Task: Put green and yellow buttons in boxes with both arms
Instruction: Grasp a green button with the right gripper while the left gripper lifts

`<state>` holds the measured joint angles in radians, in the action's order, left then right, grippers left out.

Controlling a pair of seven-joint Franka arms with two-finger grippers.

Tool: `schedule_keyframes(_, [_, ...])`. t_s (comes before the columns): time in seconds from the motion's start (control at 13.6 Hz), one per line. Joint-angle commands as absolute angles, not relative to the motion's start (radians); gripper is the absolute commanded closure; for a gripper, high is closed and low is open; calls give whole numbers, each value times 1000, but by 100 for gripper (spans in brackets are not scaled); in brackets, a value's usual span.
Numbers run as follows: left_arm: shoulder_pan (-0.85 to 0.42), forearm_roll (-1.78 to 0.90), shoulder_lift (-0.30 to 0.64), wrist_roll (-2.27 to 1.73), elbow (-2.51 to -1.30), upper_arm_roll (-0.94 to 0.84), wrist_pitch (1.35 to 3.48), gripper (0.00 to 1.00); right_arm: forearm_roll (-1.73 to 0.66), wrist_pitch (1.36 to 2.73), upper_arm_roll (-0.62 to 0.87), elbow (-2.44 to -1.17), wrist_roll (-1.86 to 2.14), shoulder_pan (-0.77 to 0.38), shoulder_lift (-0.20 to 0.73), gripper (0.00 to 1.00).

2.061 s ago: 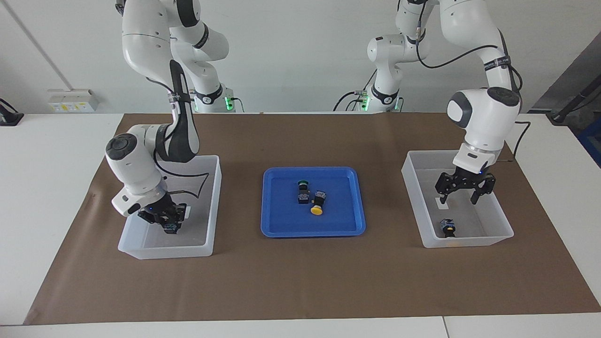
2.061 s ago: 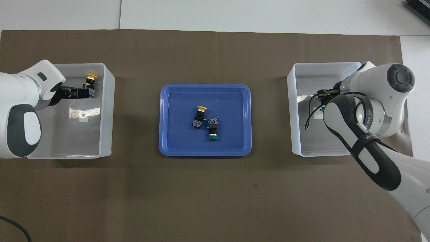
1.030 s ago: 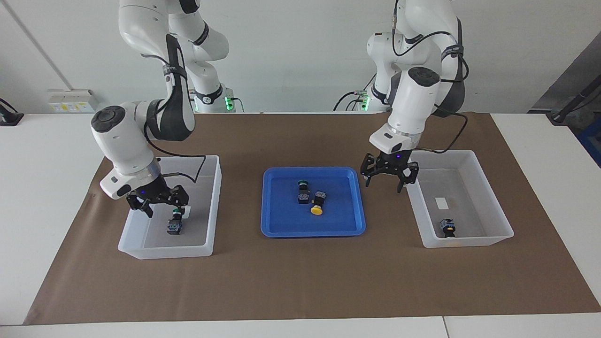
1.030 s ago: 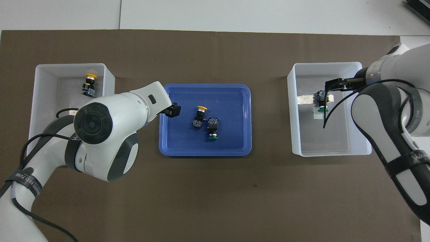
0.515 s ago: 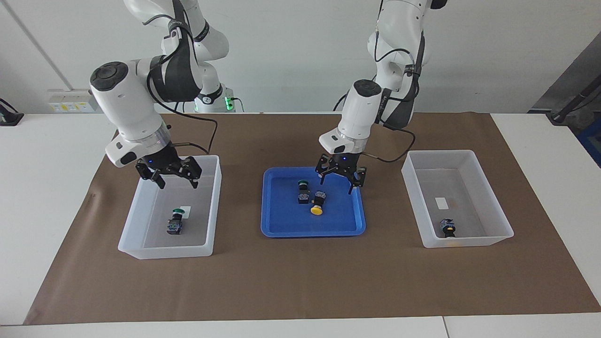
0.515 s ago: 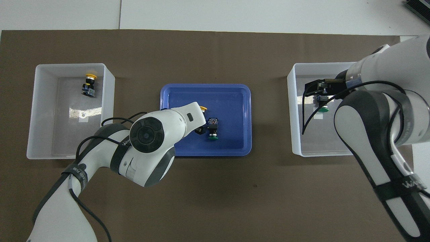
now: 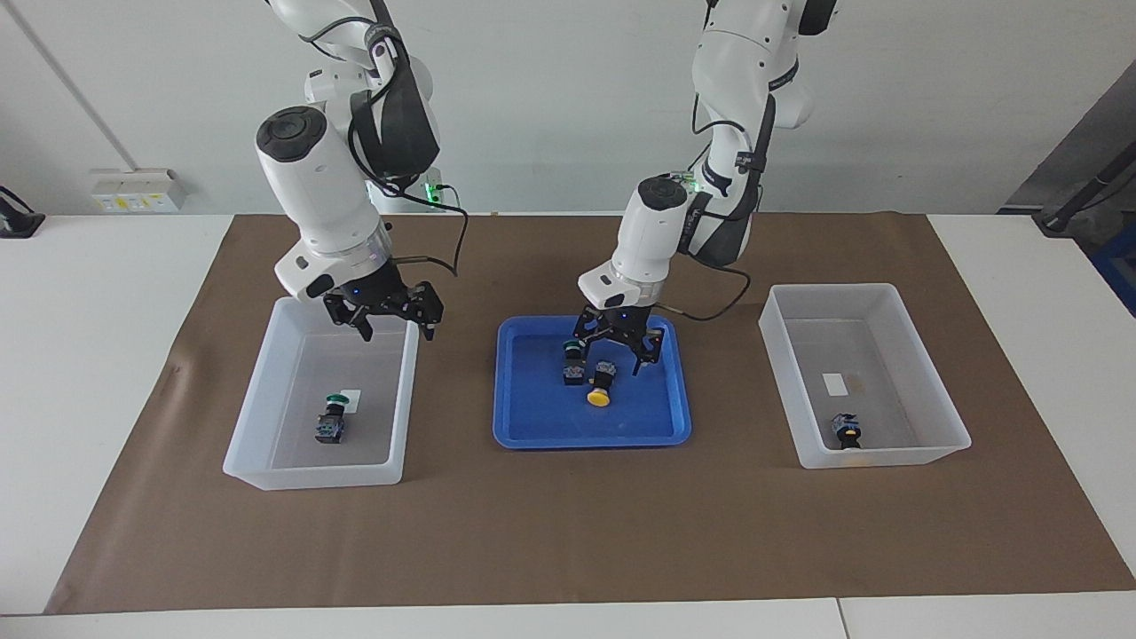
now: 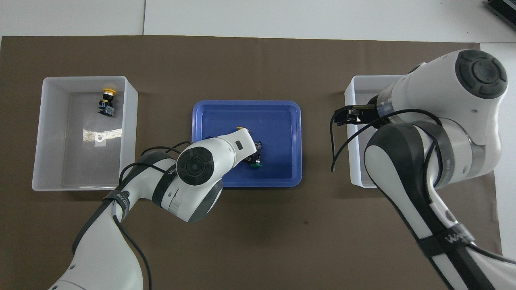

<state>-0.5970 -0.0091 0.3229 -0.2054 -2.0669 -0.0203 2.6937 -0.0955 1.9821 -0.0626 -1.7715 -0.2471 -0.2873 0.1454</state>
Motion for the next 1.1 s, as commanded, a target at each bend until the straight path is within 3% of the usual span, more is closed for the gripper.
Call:
schedule_keyframes(0.0, [-612, -6, 333, -225, -2069, -6, 2718, 6, -107, 1997, -58, -1818, -285, -307, 117, 0])
schedule_keyframes(0.07, [-612, -6, 334, -225, -2069, -6, 2718, 10, -107, 2000, -57, -1821, -294, -319, 117, 0])
schedule_keyframes(0.22, [-621, -6, 334, -227, -2075, -6, 2715, 31, -109, 2002, -57, -1821, -310, -330, 118, 0])
schedule_keyframes(0.52, [-611, -6, 334, -216, -2074, -5, 2712, 32, -109, 2002, -57, -1821, -311, -330, 118, 0])
schedule_keyframes(0.59, [-611, -8, 334, -216, -2071, -3, 2700, 55, -109, 2002, -57, -1821, -311, -330, 118, 0])
schedule_keyframes(0.66, [-606, -6, 334, -216, -2066, -2, 2697, 95, -110, 2002, -54, -1821, -313, -336, 120, 0])
schedule_keyframes(0.74, [-603, -6, 331, -222, -2065, -2, 2697, 100, -110, 2008, -52, -1821, -319, -353, 123, 0])
schedule_keyframes(1.03, [-562, -6, 227, -224, -2066, 5, 2602, 100, -110, 2121, -52, -1858, -435, -420, 147, 0])
